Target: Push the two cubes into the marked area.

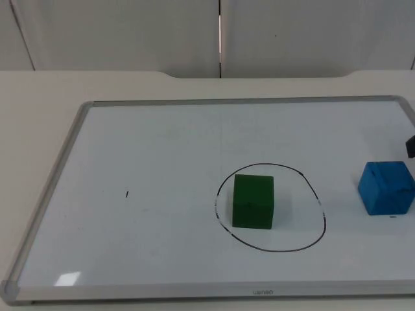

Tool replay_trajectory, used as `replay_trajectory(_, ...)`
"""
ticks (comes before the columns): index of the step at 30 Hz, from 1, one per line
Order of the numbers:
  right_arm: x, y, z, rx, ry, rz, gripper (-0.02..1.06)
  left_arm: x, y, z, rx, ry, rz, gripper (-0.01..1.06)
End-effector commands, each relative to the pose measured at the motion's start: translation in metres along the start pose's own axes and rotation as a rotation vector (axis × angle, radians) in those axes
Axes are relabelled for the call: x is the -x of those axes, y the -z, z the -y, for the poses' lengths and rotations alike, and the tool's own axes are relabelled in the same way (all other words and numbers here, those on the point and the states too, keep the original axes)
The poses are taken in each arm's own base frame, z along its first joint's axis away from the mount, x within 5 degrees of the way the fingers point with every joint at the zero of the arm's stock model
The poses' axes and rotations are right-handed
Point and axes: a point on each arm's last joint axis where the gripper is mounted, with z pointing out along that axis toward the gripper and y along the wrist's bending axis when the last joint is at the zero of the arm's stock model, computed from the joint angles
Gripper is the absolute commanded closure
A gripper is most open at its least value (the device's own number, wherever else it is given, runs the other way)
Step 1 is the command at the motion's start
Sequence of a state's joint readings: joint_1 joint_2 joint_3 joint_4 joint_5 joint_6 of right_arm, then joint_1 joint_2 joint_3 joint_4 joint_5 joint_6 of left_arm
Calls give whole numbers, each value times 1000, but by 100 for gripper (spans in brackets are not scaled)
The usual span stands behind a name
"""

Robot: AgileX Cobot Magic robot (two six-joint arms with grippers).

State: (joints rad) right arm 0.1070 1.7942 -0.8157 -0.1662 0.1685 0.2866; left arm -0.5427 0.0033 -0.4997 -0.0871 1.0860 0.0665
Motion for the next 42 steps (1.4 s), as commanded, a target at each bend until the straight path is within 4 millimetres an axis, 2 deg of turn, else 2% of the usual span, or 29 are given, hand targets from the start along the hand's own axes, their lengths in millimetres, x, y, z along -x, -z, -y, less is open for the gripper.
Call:
replay_trajectory(1, 4, -1, 0, 9, -20, 30, 105, 0, -1, 0, 2, 3, 10, 105)
replay_trajectory(22, 3, -6, 0, 10, -26, 25, 105, 0, -1, 0, 2, 3, 10, 105)
replay_trajectory(33, -8, -25, 0, 2, -58, -40, 105, 0, -1, 0, 2, 3, 10, 105)
replay_trajectory(42, -9, -26, -20, 42, -12, -14, 105, 0, -1, 0, 2, 3, 10, 105)
